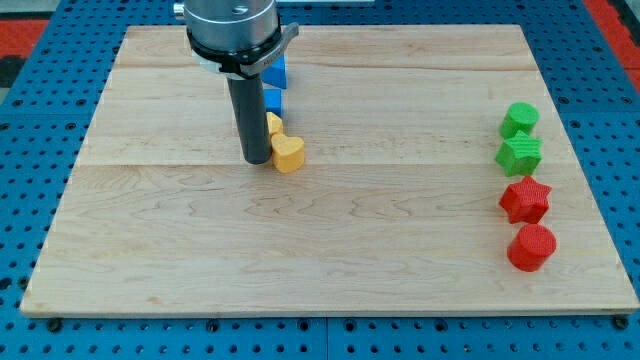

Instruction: Place the heart to the right of the hexagon

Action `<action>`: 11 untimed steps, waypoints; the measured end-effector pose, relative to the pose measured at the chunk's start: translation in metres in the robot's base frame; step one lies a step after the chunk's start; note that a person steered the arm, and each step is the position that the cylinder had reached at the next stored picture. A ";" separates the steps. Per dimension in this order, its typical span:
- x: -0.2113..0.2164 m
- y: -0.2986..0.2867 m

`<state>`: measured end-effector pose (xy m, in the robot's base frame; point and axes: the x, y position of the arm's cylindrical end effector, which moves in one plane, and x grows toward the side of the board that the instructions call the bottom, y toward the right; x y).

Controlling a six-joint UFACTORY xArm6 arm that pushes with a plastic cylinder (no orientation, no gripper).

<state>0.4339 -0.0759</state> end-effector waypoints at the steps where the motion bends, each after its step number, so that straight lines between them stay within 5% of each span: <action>1: 0.008 -0.001; 7: -0.014 -0.011; 8: 0.017 0.016; 11: -0.003 0.110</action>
